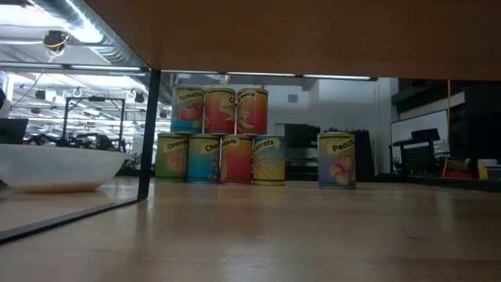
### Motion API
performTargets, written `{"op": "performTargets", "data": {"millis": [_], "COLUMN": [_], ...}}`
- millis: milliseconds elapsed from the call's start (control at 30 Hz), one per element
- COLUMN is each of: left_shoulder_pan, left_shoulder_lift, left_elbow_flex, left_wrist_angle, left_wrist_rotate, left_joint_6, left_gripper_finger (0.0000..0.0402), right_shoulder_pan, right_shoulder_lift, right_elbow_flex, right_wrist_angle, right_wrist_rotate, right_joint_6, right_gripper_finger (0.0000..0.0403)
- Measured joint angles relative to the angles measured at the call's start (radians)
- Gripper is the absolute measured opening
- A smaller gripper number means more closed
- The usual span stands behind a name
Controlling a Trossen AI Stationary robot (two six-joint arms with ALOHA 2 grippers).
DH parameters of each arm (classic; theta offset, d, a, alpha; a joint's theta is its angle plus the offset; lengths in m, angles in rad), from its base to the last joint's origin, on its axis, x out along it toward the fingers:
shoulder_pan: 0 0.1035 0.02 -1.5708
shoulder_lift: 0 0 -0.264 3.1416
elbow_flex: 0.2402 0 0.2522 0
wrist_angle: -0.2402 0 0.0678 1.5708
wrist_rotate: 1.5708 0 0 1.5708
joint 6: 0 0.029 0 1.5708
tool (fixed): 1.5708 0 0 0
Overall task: Pick and place cans onto a shelf
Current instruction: Put the canned tomatoes on the shelf
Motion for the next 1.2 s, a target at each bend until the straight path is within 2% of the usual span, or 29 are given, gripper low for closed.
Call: {"op": "performTargets", "data": {"millis": [400, 667, 1200], "left_shoulder_pan": [0.106, 0.148, 0.183], "left_shoulder_lift": [0.205, 0.26, 0.352], "left_elbow_flex": [0.157, 0.158, 0.158], "left_wrist_angle": [-0.215, -0.297, -0.316], "left_wrist_rotate": [0.003, 0.003, 0.029], "left_joint_6": [-0.05, -0.056, -0.055], "left_gripper_finger": [0.0243, 0.0237, 0.0237], "right_shoulder_pan": [0.0, 0.0, 0.0], "right_shoulder_lift": [0.0, 0.0, 0.0], "right_elbow_flex": [0.0, 0.0, 0.0], "right_wrist_angle": [0.0, 0.0, 0.0], "right_wrist_rotate": [0.0, 0.0, 0.0], "right_joint_6": [0.0, 0.0, 0.0], "right_gripper_finger": [0.0023, 0.0023, 0.0023]}}
